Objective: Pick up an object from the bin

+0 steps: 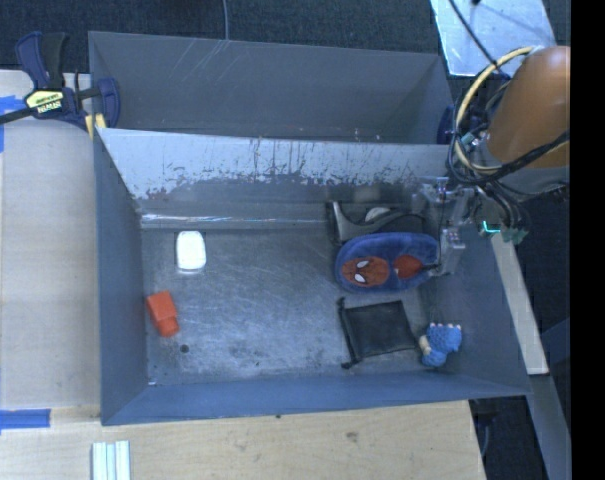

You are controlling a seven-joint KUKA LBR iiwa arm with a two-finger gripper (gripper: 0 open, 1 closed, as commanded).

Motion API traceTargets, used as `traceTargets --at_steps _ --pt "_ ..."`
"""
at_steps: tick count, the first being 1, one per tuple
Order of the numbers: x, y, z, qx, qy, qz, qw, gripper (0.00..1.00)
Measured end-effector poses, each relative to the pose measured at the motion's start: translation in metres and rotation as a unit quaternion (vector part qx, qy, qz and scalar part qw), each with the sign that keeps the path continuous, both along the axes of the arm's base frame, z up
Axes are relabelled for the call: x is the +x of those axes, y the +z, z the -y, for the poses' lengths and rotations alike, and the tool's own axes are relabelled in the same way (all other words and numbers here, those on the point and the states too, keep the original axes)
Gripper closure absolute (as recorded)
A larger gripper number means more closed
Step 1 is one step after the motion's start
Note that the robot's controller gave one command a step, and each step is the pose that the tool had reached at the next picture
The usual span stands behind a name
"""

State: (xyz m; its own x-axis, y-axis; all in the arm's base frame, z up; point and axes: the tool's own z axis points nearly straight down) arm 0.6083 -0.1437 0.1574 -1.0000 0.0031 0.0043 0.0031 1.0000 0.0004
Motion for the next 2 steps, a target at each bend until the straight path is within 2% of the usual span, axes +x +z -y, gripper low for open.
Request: traceTargets --at_steps 1,2 --pt "0.0178 -0.0690 -0.0580 -0.007 0.107 0.0140 0.9942 0.00" --pt "0.0196 -0.0663 -0.0588 -0.007 0.107 0.0170 0.9940 1.00"
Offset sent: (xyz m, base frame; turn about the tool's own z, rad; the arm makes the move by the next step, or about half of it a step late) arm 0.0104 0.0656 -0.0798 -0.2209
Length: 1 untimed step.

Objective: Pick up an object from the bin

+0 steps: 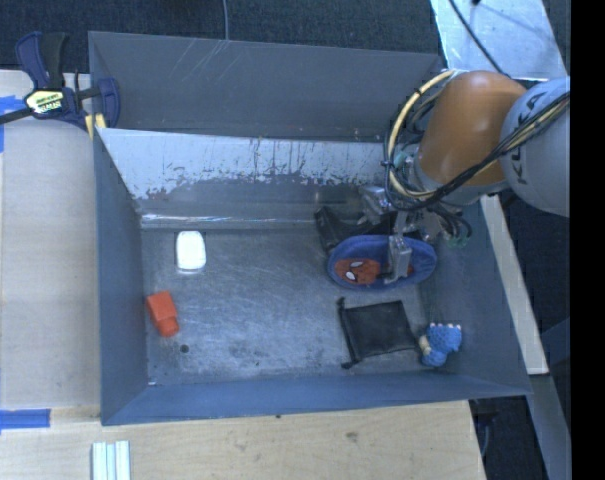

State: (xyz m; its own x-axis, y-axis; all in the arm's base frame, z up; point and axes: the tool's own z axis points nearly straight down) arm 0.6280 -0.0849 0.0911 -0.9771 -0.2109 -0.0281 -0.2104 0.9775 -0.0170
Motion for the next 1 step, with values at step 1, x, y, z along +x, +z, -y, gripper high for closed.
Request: traceTargets --at_steps 1 --pt "-0.0235 0.1306 -0.0236 0.005 -0.009 -0.0091 0.9999 1.00"
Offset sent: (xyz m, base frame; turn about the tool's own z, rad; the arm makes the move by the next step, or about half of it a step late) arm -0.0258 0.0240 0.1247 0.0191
